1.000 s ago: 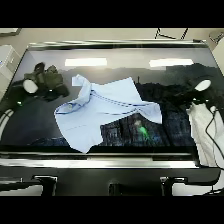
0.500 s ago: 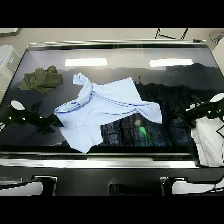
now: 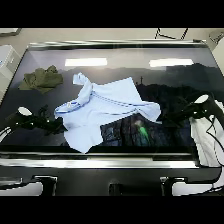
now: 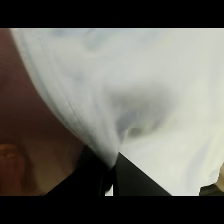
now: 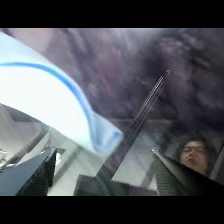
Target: Fold the clothes and pants, and hang the long-sleeved shirts on hangers.
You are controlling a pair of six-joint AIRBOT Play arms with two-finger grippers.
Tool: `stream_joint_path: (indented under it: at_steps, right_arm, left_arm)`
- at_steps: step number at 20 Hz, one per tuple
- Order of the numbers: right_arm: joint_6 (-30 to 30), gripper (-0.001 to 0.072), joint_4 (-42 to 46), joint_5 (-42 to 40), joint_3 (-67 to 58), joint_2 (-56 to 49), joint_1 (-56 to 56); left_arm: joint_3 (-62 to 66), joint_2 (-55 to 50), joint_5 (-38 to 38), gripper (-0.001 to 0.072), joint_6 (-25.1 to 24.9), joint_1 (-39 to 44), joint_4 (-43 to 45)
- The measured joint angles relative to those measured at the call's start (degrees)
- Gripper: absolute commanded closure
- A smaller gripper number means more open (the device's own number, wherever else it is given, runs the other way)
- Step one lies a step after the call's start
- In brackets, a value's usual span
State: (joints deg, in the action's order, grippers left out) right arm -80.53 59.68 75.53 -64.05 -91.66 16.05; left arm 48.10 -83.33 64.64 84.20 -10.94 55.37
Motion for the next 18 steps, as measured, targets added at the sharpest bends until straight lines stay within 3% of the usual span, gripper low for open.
stream_joint_path:
  at_steps: [1, 3, 7, 8, 9, 14, 18]
  right_arm:
    - [0.3, 0.0112, -0.2, -0.5, 0.1, -0.2, -1.0]
    - [1.0, 0.0114, -0.6, -2.3, 0.2, -0.4, -2.6]
    - [2.5, 0.0222, 1.0, -5.1, -0.6, -0.5, -3.9]
    - [2.5, 0.0398, 1.8, -5.5, -0.8, -0.5, -4.0]
    - [2.5, 0.0670, 2.9, -6.1, -0.8, -0.5, -4.1]
    - [3.0, 0.0667, 2.9, -3.9, -2.3, 0.6, -4.3]
    - [3.6, 0.0666, 2.2, -1.0, -14.0, 6.2, -4.3]
  left_arm:
    - [0.0, 0.3, -0.4, 0.0682, 0.0, 0.1, -0.1]
    - [-0.1, 1.0, -0.3, 0.0682, 0.2, 0.1, -0.4]
    - [-0.1, 3.0, -0.1, 0.0682, 0.1, 0.2, -0.8]
    - [-0.1, 3.3, -0.1, 0.0682, 0.0, 0.2, -0.8]
    - [-0.1, 3.6, -0.1, 0.0682, 0.0, 0.2, -0.8]
    - [2.0, 5.8, 0.0, 0.0685, -0.3, 0.2, -0.8]
    - [17.1, 13.8, -1.9, 0.0684, -1.1, 0.2, -0.7]
